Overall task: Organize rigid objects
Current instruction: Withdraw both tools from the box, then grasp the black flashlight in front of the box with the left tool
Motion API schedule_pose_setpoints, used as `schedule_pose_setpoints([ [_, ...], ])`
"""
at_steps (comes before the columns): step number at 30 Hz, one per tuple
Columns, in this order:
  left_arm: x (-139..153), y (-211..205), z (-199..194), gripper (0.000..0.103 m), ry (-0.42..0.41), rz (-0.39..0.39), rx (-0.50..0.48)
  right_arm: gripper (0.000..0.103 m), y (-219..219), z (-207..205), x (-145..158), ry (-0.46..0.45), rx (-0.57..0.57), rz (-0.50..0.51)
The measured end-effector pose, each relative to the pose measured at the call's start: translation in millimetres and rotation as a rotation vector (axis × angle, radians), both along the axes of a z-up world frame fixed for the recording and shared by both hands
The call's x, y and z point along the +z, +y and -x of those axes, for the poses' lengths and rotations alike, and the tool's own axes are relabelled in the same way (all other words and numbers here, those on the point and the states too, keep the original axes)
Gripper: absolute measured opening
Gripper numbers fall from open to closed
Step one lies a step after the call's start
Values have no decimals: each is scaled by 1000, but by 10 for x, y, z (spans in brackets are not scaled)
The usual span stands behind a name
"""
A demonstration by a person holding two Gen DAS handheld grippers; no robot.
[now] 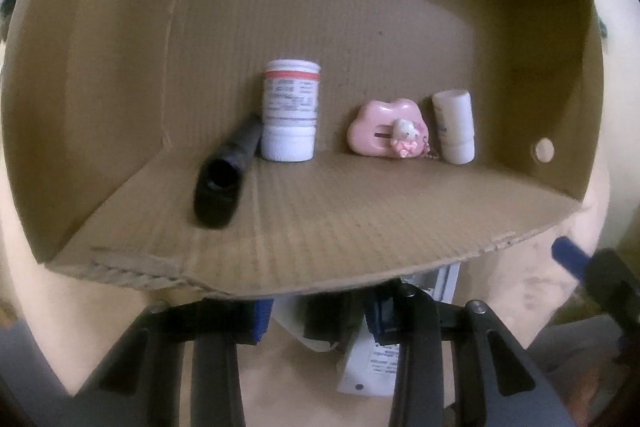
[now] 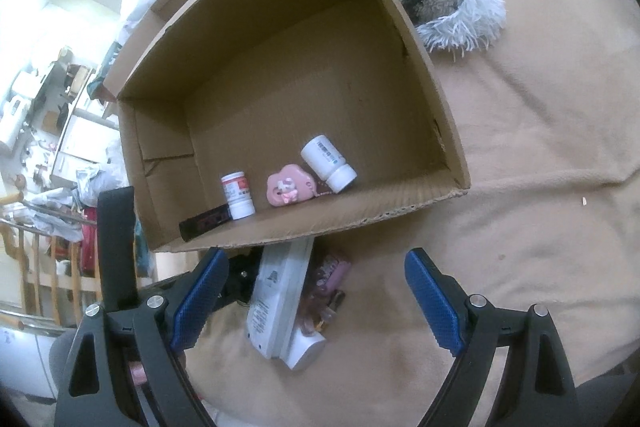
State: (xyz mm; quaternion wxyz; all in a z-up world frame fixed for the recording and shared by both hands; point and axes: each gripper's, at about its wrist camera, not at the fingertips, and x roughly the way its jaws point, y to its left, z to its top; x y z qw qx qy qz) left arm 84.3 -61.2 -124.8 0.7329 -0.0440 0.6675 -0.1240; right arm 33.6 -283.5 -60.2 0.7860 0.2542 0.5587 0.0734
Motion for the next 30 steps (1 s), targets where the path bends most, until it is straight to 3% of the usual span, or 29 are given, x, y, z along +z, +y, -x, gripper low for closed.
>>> schedule_pose_setpoints([
  [1, -3, -24, -5, 33, -5, -9, -16, 95, -2, -2, -4, 2, -1, -1],
  [4, -15, -118, -33, 17, -19, -15, -34, 95, 3, -8, -16, 9, 2, 2],
  [10, 57, 6, 6, 17, -29, 6, 10, 95, 49, -10, -59, 23, 29, -10],
  [17, 500, 268, 313, 17, -111, 18, 69, 95, 137, 6, -203, 73, 53, -141],
  [20, 534, 356, 341, 17, -116, 33, 92, 95, 219, -30, -285, 91, 48, -221],
  [24, 563, 555, 377, 17, -113, 41, 130, 78, 391, -142, -402, 111, 77, -229],
  [30, 650, 706, 502, 17, -122, 47, 178, 61, 488, -277, -572, 130, 101, -198],
])
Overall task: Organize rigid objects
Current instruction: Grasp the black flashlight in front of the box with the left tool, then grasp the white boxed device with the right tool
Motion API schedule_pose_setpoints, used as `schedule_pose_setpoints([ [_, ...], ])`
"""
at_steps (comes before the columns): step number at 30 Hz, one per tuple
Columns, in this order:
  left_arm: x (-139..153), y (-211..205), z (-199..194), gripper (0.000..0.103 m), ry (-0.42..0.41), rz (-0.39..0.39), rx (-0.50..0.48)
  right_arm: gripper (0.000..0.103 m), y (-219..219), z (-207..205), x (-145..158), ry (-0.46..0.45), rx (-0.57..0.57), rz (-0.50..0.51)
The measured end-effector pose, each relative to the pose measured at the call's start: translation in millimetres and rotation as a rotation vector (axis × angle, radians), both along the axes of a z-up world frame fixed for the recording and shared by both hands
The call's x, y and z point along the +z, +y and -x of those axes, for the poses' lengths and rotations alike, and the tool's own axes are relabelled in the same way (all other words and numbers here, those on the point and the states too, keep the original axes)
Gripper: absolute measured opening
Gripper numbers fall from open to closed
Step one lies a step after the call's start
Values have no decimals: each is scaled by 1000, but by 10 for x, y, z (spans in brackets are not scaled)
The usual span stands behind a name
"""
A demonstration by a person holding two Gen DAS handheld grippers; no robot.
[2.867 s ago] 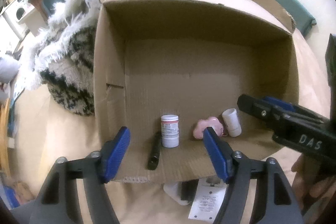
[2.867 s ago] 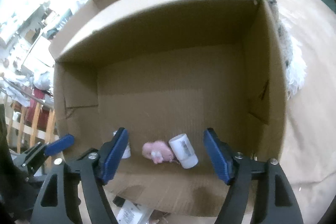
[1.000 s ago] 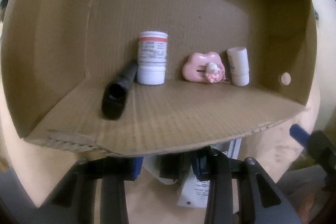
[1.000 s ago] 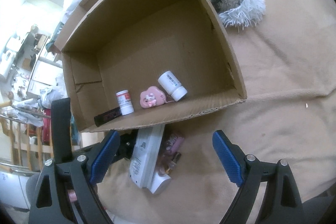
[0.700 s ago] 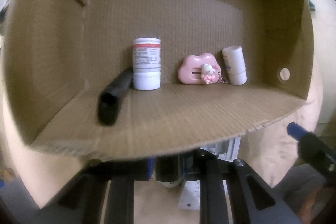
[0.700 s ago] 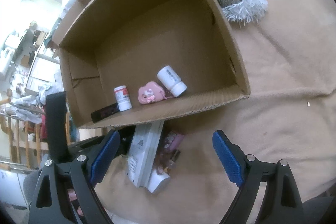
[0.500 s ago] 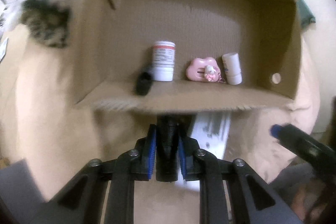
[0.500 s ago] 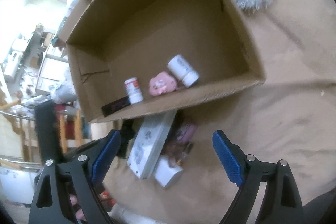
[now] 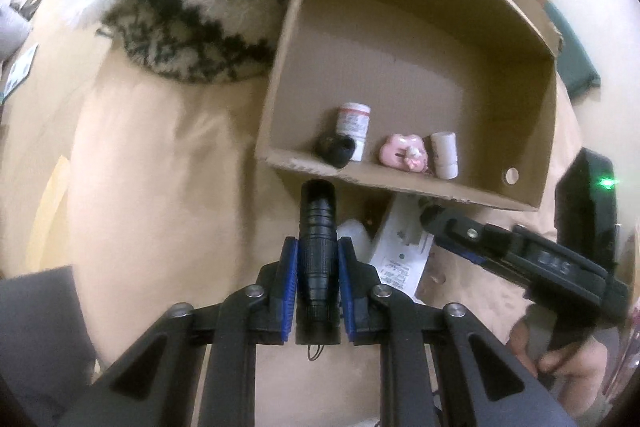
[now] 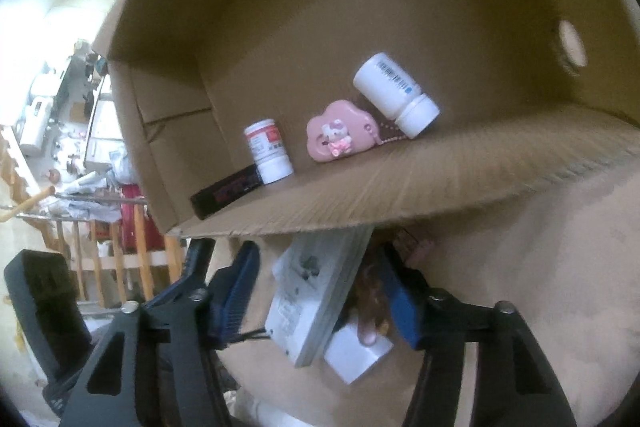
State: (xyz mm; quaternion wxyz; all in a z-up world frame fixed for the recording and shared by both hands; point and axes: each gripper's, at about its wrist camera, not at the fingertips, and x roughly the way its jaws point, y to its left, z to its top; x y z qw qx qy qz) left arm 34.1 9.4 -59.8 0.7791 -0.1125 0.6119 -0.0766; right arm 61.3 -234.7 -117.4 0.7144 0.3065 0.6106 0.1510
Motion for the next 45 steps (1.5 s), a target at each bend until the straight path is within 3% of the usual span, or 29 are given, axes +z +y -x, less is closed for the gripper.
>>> schedule_pose_setpoints([
  [4, 19, 23, -1, 17, -7, -6, 6, 61, 78, -109, -95, -10, 13, 67],
  [10, 8, -24, -38, 17, 1, 2, 8, 57, 195, -211, -244, -14, 32, 65],
  [11, 5, -25, -45, 17, 3, -1, 9, 54, 229, -201, -224, -30, 40, 86],
  [13, 9, -27, -48, 17, 2, -1, 13, 29, 261, -148, -114, -77, 51, 127],
  [15, 15, -24, -46, 17, 0, -6, 13, 25, 252, -95, -39, -99, 46, 110],
  [29, 129, 23, 56, 17, -52, -32, 17, 21, 354, 386, 424, -234, 16, 94],
  [35, 343, 52, 215, 17, -146, -31, 17, 20, 187, 610, 913, -369, 15, 128],
  [40, 781, 43, 339, 17, -302, -61, 28, 20, 12, 715, 1348, -457, 7, 181],
  [45, 1180, 11, 283, 17, -409, -81, 41, 20, -136, 642, 1737, -518, 6, 222],
])
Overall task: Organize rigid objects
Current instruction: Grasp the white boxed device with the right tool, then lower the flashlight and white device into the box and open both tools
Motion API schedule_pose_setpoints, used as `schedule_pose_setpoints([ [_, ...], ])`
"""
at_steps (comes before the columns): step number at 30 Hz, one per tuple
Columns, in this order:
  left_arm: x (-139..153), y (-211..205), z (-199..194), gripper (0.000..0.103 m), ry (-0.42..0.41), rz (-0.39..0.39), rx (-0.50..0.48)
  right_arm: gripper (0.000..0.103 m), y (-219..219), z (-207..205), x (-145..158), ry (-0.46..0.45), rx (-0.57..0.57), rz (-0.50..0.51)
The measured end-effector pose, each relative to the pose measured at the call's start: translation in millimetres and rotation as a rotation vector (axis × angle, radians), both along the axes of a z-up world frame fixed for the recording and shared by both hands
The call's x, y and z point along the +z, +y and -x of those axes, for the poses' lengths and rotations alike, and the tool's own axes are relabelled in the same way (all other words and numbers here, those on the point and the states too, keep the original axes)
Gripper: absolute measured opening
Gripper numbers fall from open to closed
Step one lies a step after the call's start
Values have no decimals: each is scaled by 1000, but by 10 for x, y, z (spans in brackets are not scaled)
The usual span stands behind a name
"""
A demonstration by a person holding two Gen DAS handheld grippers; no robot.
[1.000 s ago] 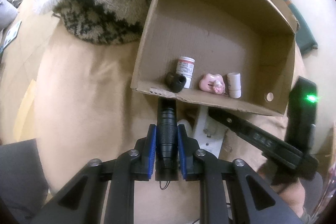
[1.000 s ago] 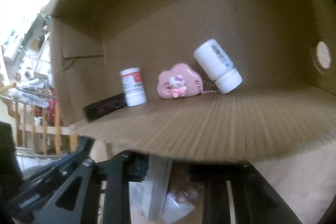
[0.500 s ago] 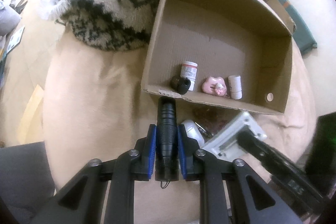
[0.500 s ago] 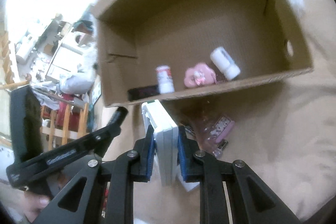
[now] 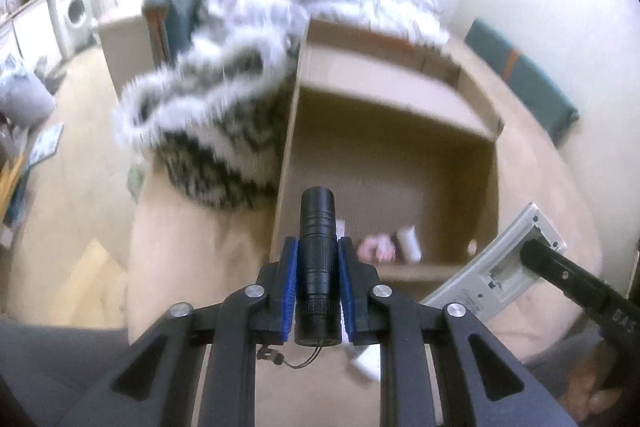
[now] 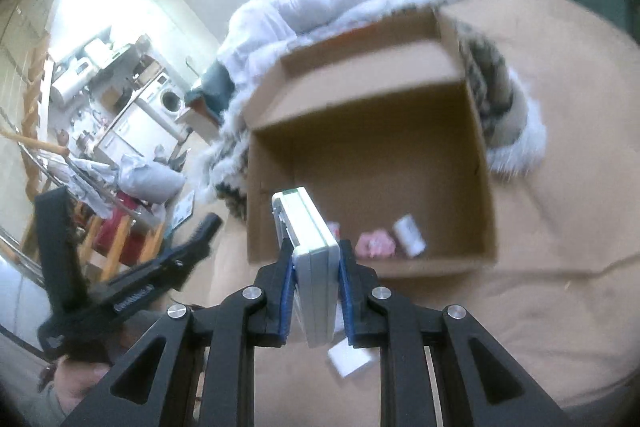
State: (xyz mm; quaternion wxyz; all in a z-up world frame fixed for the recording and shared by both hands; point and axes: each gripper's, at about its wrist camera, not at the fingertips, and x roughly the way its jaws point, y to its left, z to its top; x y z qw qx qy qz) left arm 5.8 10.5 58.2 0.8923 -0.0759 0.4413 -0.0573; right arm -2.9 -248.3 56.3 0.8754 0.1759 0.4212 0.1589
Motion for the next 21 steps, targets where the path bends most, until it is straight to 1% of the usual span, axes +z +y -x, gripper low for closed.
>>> schedule_pose_setpoints([
  [3, 209, 2, -105, 17, -24, 13, 0, 20, -12, -94, 165, -30, -3, 25],
  [6, 379, -51, -239, 17, -50, 17, -13, 20, -57, -205, 262, -53, -11, 50],
  [8, 474, -96, -343, 17, -66, 35, -28, 20, -100, -277, 310, -62, -20, 63],
  [10, 519, -139, -484, 17, -77, 79, -57, 20, -162, -367, 292, -60, -35, 67],
  [11, 535, -165, -539, 17, -85, 85, -65, 20, -204, -431, 266, -52, -40, 59],
  [13, 542, -234, -649, 17, -101, 61, -63, 20, -263, -533, 209, -39, -54, 59],
  [14, 517, -271, -712, 17, -102, 45, -63, 20, -285, -588, 168, -31, -58, 63],
  [18, 267, -367, -959, 17, -71, -6, -53, 20, -348, -796, -44, 8, -66, 76],
  [21, -43, -414, -1107, 17, -32, -52, -51, 20, -385, -927, -251, 45, -71, 66],
])
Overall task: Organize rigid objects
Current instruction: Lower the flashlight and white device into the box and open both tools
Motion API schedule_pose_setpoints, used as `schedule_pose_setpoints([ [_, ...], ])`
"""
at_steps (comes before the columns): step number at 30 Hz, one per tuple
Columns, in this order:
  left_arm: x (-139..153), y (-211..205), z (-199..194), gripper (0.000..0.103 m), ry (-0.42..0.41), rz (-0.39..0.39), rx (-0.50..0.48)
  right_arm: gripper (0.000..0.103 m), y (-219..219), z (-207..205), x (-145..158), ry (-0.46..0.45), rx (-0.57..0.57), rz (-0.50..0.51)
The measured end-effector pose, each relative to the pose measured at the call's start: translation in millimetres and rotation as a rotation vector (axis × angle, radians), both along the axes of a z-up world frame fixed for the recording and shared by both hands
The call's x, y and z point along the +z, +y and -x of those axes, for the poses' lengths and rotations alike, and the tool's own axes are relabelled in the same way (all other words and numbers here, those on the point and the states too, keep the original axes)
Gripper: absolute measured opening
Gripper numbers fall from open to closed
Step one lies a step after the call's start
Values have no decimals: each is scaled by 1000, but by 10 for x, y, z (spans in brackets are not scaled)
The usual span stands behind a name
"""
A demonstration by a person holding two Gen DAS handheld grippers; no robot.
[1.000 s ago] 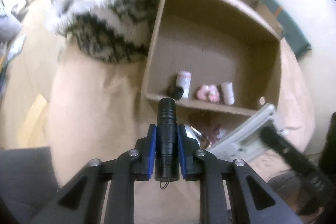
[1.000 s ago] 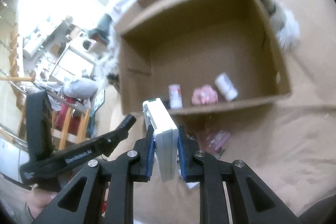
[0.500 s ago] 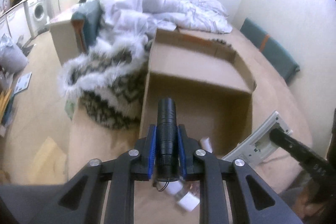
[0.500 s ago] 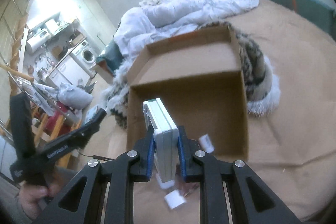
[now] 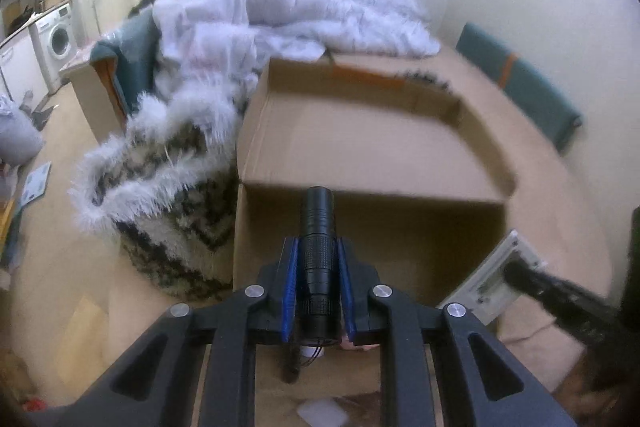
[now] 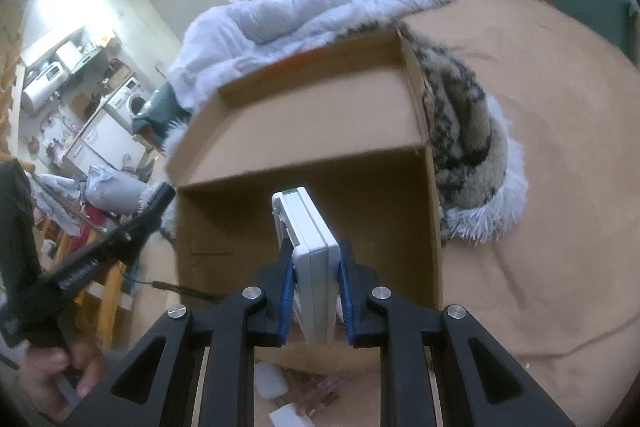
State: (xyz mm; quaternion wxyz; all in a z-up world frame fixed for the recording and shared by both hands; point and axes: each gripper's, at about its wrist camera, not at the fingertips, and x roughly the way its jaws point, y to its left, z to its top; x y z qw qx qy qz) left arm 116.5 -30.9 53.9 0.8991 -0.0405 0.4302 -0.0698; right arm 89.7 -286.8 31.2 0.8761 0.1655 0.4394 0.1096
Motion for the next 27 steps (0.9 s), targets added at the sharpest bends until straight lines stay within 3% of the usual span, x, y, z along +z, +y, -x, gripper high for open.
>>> schedule_pose_setpoints([
  [7, -600, -15, -138, 17, 130, -24, 8, 20, 30, -180, -483, 109, 3, 4],
  [18, -835, -103, -112, 17, 164, -103, 9, 20, 147, -261, -712, 177, 19, 18],
  [27, -1041, -141, -88, 17, 247, -108, 2, 21, 48, -326, -807, 204, -30, -21],
])
